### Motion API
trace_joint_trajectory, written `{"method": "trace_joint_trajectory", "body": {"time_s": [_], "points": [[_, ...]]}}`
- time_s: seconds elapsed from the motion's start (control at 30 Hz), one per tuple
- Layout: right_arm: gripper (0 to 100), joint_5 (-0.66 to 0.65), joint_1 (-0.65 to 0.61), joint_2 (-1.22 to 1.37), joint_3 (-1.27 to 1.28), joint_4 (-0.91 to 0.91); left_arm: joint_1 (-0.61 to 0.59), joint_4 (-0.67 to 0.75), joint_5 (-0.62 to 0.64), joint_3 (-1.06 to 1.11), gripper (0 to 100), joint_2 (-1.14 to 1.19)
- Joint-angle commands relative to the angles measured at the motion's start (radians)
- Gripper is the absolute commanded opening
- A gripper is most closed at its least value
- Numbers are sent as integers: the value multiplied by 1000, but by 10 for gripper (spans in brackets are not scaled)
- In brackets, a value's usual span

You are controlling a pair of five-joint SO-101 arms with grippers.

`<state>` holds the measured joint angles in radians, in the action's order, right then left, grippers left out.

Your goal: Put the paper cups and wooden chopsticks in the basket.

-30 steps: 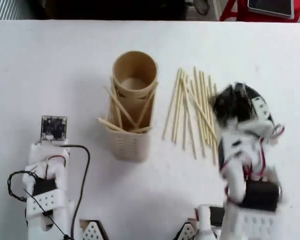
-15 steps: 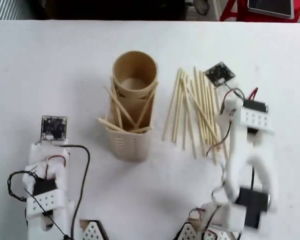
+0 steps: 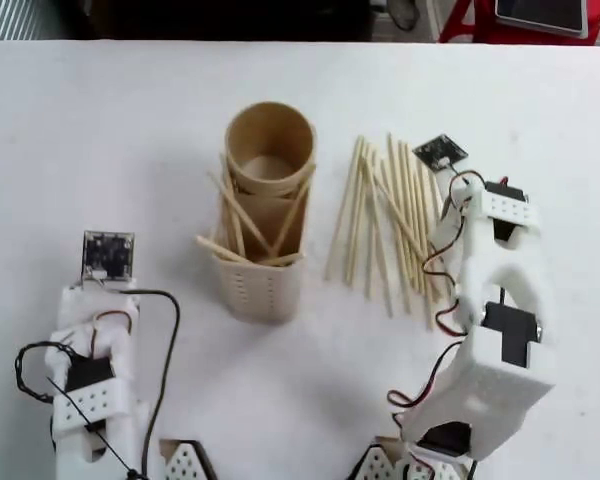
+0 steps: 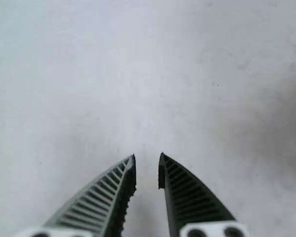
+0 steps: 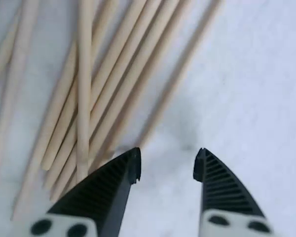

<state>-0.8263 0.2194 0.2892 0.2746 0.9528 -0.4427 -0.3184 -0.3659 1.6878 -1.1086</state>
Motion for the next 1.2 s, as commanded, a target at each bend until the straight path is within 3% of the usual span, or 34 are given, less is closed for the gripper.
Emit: {"method": "trace_joint_trajectory", "body": {"time_s": [0.0, 0.33, 0.53, 1.0, 1.17], "points": [[184, -9, -7, -21, -43, -2, -8, -2, -12, -2, 98, -16], [184, -6, -30, -189, -112, 185, -8, -2, -12, -2, 98, -16], [184, -6, -62, -217, -15, 122, -8, -2, -12, -2, 98, -16], [180, -15, -38, 5, 26, -35, -8, -2, -12, -2, 98, -16], [5, -15, -38, 12, 26, -31, -8, -2, -12, -2, 98, -16]]}}
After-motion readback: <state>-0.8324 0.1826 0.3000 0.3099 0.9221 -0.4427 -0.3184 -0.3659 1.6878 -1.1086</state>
